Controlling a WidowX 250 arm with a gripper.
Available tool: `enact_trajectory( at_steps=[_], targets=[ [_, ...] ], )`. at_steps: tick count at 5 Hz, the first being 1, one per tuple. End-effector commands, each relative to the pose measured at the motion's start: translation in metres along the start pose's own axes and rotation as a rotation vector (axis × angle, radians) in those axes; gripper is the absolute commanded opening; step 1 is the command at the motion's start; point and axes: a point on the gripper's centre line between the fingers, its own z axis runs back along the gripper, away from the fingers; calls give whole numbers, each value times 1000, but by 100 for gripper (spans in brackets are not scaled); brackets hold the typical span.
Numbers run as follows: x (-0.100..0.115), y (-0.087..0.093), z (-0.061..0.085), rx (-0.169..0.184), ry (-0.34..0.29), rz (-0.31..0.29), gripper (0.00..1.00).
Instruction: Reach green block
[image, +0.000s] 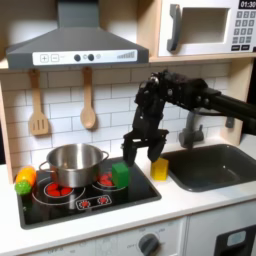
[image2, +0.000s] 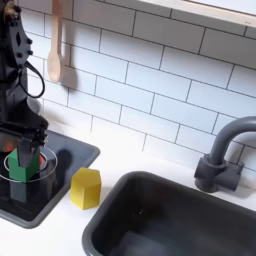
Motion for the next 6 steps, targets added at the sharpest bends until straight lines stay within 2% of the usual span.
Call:
enact_trajectory(
  at_steps=[1,3,6],
  targets=[
    [18,6,-8,-2,-5,-4,100],
    [27,9,-21,0,17,-11,100],
    [38,6,-37,2,42,16,100]
  ],
)
